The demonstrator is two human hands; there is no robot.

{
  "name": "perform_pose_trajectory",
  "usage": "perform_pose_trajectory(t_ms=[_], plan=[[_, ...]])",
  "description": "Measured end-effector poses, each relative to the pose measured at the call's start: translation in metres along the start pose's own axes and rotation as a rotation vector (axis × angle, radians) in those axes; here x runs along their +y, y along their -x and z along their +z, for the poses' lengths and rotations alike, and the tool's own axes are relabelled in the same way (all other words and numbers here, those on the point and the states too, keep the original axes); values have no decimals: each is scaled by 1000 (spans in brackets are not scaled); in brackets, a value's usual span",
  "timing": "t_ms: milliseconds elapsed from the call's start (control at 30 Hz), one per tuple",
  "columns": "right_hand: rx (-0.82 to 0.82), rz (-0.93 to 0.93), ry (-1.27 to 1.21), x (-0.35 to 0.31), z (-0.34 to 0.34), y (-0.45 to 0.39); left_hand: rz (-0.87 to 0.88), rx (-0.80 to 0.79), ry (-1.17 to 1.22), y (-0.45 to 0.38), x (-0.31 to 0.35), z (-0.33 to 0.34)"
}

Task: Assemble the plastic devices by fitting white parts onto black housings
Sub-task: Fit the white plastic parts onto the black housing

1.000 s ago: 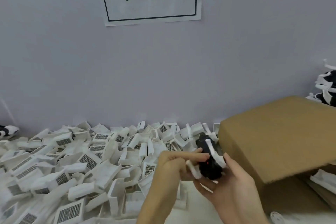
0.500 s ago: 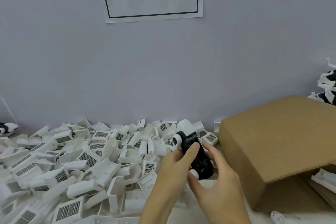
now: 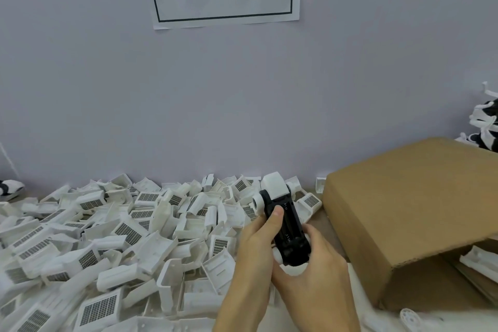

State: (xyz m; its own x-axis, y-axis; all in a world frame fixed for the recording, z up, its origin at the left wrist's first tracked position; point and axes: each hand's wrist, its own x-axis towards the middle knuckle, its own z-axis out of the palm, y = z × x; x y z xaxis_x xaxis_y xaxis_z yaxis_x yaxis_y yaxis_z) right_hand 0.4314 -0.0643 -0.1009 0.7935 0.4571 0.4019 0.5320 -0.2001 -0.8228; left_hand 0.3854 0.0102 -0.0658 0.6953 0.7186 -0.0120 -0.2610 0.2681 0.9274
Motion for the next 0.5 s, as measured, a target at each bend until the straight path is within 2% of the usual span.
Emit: perform_pose_trajectory(t_ms=[333,500], plan=[[-16,17,70,-7,-11,3,-10,49,-70,-1,-4,-2],[-121,22,-99,-5,-10,2,25,23,-65,1,-1,-1]])
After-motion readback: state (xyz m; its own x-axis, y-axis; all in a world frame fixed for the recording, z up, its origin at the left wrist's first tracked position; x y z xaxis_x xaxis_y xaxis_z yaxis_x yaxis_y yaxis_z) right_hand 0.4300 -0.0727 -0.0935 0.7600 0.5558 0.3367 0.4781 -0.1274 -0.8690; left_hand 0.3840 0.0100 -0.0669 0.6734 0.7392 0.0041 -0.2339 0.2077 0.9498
